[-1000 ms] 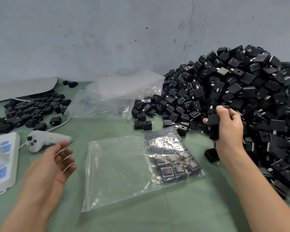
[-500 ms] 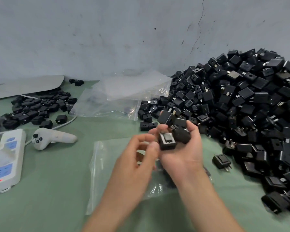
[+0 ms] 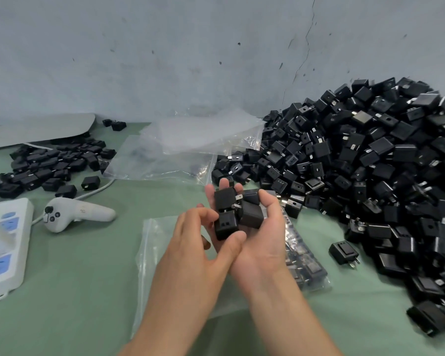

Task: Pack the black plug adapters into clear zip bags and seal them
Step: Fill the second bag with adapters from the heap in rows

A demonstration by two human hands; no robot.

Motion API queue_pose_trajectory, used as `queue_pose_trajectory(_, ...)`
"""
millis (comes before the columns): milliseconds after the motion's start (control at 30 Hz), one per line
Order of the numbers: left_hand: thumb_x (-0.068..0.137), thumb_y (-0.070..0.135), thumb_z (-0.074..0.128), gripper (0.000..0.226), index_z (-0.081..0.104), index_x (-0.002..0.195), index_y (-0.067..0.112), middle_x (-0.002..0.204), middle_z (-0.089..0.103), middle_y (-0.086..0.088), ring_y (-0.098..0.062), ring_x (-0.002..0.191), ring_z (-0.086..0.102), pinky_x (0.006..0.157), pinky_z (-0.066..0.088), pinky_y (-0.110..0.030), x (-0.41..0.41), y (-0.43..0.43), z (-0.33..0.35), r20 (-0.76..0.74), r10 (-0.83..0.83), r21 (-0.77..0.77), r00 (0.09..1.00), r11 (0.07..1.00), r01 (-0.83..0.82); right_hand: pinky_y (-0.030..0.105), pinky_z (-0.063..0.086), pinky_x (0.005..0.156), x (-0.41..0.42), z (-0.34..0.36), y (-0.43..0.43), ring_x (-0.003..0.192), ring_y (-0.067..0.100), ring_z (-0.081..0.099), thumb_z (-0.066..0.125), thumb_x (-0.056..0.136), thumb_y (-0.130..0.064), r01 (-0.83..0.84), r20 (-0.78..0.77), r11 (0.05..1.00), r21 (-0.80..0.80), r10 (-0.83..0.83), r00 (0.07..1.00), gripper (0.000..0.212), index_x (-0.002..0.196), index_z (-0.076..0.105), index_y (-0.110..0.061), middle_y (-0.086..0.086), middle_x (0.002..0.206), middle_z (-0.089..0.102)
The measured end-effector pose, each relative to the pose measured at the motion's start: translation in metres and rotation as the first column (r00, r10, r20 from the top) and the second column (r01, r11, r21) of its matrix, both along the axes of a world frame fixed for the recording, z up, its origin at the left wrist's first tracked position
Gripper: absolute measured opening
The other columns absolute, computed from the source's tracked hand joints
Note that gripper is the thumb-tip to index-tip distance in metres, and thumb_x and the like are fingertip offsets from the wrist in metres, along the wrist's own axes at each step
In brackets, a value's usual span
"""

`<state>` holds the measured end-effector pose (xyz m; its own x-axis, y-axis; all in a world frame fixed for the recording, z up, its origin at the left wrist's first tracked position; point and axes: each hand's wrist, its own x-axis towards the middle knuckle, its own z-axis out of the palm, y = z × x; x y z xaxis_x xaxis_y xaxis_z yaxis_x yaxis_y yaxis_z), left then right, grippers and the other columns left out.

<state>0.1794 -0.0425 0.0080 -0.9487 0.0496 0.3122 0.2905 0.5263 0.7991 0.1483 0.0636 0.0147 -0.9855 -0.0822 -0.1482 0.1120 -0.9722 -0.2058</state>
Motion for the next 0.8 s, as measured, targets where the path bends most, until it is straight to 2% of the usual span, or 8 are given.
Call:
queue_pose_trajectory(133, 0.071, 0.066, 0.06, 0.039, 0.042, 0.098, 0.046, 0.097, 0.053, 0.032, 0.008, 0.07, 0.051, 0.058, 0.036, -0.025, 0.001, -0.004, 0.0, 0.012, 0.036, 0.025, 0.999, 0.999, -0.036, 0.049, 0.043, 0.107, 0.001, 0.001, -0.006, 0.114, 0.031, 0.067, 0.054, 0.088, -0.037, -0.001, 0.019, 1.0, -0.017, 0.002, 1.0, 0.024, 0.1, 0.06, -0.017, 0.008, 0.123, 0.07)
queue_pose_trajectory(233, 0.073, 0.061, 0.06, 0.037, 0.043, 0.104, 0.05, 0.106, 0.054, 0.028, 0.008, 0.085, 0.055, 0.061, 0.038, -0.02, -0.001, -0.006, 0.0, 0.007, -0.011, 0.052, 1.0, 0.999, 0.01, 0.042, 0.052, 0.088, 0.004, 0.002, -0.008, 0.115, 0.03, 0.067, 0.054, 0.087, -0.037, -0.004, -0.002, 1.0, -0.003, 0.004, 1.0, 0.024, 0.101, 0.059, -0.018, 0.007, 0.125, 0.069)
queue_pose_trajectory(300, 0.075, 0.061, 0.061, 0.038, 0.046, 0.109, 0.054, 0.109, 0.052, 0.027, 0.009, 0.092, 0.054, 0.062, 0.037, -0.014, -0.001, -0.008, 0.001, -0.005, -0.054, 0.034, 0.999, 0.998, 0.054, 0.04, 0.051, 0.079, 0.005, 0.002, -0.008, 0.115, 0.029, 0.067, 0.053, 0.087, -0.038, -0.01, -0.021, 0.999, 0.032, 0.01, 1.0, 0.025, 0.102, 0.058, -0.019, 0.006, 0.125, 0.069)
queue_pose_trajectory(433, 0.074, 0.056, 0.071, 0.035, 0.051, 0.102, 0.048, 0.102, 0.056, 0.023, -0.001, 0.089, 0.056, 0.063, 0.038, -0.013, -0.003, -0.011, 0.002, -0.027, -0.049, 0.095, 0.998, 0.994, 0.052, 0.043, 0.053, 0.082, 0.002, 0.001, -0.008, 0.112, 0.031, 0.068, 0.057, 0.085, -0.036, -0.033, -0.015, 0.999, -0.027, 0.033, 0.999, 0.024, 0.1, 0.058, -0.017, 0.008, 0.123, 0.069)
queue_pose_trajectory(567, 0.074, 0.06, 0.074, 0.035, 0.057, 0.1, 0.046, 0.098, 0.065, 0.023, -0.001, 0.08, 0.063, 0.06, 0.045, -0.012, -0.012, -0.05, 0.014, -0.016, 0.023, 0.211, 1.0, 0.977, -0.019, 0.051, 0.048, 0.099, -0.009, 0.003, 0.011, 0.109, 0.035, 0.064, 0.06, 0.082, -0.026, 0.086, 0.046, 0.992, -0.097, -0.081, 0.996, 0.018, 0.092, 0.057, -0.012, 0.016, 0.11, 0.066)
queue_pose_trajectory(633, 0.072, 0.057, 0.07, 0.033, 0.057, 0.1, 0.047, 0.096, 0.066, 0.022, 0.006, 0.082, 0.063, 0.061, 0.046, -0.014, -0.019, -0.088, 0.015, 0.019, 0.107, 0.165, 0.994, 0.98, -0.109, 0.05, 0.051, 0.097, -0.013, 0.005, 0.029, 0.102, 0.035, 0.064, 0.06, 0.086, -0.025, 0.15, 0.076, 0.986, -0.065, -0.145, 0.986, 0.017, 0.091, 0.056, -0.009, 0.017, 0.107, 0.064)
queue_pose_trajectory(733, 0.084, 0.029, 0.075, 0.029, 0.056, 0.098, 0.046, 0.097, 0.066, 0.012, 0.007, 0.078, 0.062, 0.062, 0.045, -0.01, -0.021, -0.134, -0.003, 0.083, 0.217, 0.024, 0.973, 0.975, -0.22, 0.044, 0.053, 0.093, -0.018, 0.005, 0.055, 0.097, 0.03, 0.061, 0.062, 0.089, -0.022, 0.234, 0.095, 0.972, 0.034, -0.236, 0.967, 0.016, 0.087, 0.056, -0.007, 0.016, 0.1, 0.061)
queue_pose_trajectory(800, 0.085, 0.019, 0.073, 0.041, 0.055, 0.104, 0.05, 0.104, 0.066, 0.014, 0.001, 0.081, 0.062, 0.071, 0.047, -0.021, -0.017, -0.15, -0.02, 0.115, 0.217, -0.108, 0.969, 0.973, -0.205, 0.043, 0.054, 0.092, -0.02, 0.003, 0.066, 0.098, 0.026, 0.062, 0.063, 0.089, -0.019, 0.26, 0.098, 0.96, 0.102, -0.27, 0.958, 0.013, 0.087, 0.057, -0.007, 0.015, 0.098, 0.061)
